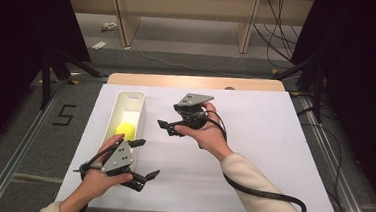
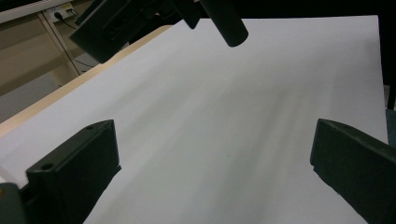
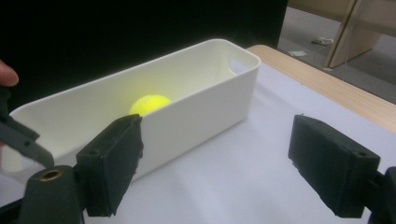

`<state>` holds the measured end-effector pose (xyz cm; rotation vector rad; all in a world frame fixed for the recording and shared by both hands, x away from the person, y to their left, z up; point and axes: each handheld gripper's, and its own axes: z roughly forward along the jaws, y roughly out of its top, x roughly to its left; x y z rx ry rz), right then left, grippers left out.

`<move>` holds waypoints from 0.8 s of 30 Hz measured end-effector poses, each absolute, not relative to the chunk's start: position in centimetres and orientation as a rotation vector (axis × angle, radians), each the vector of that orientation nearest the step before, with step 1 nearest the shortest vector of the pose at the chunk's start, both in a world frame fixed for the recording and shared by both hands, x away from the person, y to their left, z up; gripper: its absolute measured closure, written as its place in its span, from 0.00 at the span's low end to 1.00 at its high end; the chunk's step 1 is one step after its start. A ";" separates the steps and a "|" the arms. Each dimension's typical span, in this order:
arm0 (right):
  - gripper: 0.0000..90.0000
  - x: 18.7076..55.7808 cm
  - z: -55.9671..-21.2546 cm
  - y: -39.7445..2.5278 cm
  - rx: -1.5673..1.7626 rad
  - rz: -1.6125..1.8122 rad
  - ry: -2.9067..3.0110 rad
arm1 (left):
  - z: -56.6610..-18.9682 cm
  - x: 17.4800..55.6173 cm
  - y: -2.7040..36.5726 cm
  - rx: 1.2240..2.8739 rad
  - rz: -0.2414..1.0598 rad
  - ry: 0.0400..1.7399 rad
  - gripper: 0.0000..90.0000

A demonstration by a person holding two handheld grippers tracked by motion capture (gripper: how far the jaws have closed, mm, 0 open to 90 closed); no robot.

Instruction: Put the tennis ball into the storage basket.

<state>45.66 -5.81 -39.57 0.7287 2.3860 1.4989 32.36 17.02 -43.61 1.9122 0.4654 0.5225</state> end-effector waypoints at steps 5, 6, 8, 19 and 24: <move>0.20 45.4 -39.7 -7.5 0.752 1.488 2.369 | -43.7 32.3 16.9 1.918 0.496 0.468 0.01; 0.20 45.4 -39.7 -7.8 0.755 1.485 2.366 | -43.7 32.3 16.9 1.917 0.496 0.468 0.01; 0.20 45.3 -39.8 -8.1 0.759 1.483 2.361 | -43.7 32.3 16.9 1.917 0.495 0.469 0.01; 0.20 44.7 -40.1 -11.6 0.814 1.463 2.321 | -43.7 32.3 16.9 1.920 0.503 0.477 0.01; 0.20 44.4 -40.2 -12.6 0.832 1.456 2.311 | -43.7 32.3 16.9 1.921 0.503 0.478 0.01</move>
